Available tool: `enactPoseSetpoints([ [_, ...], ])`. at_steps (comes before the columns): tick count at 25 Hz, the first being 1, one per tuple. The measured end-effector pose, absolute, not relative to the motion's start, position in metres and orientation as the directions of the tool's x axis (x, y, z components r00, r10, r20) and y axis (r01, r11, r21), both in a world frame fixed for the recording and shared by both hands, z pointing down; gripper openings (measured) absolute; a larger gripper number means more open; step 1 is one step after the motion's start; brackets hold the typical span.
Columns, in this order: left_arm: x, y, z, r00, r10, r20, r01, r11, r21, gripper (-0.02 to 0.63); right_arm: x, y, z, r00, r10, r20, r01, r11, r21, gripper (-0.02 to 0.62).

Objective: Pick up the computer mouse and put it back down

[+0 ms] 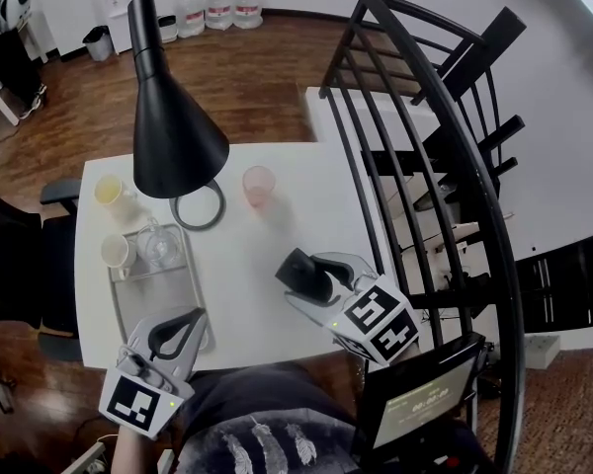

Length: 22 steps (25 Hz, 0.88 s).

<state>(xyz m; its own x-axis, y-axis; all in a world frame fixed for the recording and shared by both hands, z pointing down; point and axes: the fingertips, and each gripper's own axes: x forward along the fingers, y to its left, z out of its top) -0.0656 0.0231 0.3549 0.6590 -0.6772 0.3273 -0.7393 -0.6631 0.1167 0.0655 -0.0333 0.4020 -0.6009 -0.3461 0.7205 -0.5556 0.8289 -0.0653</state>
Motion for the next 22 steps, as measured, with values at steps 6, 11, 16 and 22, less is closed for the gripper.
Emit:
enactPoseSetpoints([
  [6,-0.066,0.025,0.361,0.653,-0.675,0.343,-0.741,-0.664,0.105,0.015,0.074,-0.040,0.432,-0.549,-0.352,0.758,-0.602,0.796,-0.066,0.293],
  [11,-0.064,0.027,0.362,0.656,-0.671,0.345,-0.739,-0.664,0.112,0.015,0.079,-0.047,0.458,-0.512,-0.345,0.787,-0.639,0.765,-0.080,0.292],
  [16,-0.067,0.027,0.371,0.648,-0.673,0.357,-0.744,-0.659,0.110,0.015,0.081,-0.058,0.498,-0.460,-0.339,0.821,-0.680,0.728,-0.081,0.293],
  [22,-0.071,0.025,0.374,0.635,-0.681,0.365,-0.756,-0.645,0.113,0.015,0.083,-0.059,0.549,-0.423,-0.296,0.856,-0.712,0.693,-0.112,0.292],
])
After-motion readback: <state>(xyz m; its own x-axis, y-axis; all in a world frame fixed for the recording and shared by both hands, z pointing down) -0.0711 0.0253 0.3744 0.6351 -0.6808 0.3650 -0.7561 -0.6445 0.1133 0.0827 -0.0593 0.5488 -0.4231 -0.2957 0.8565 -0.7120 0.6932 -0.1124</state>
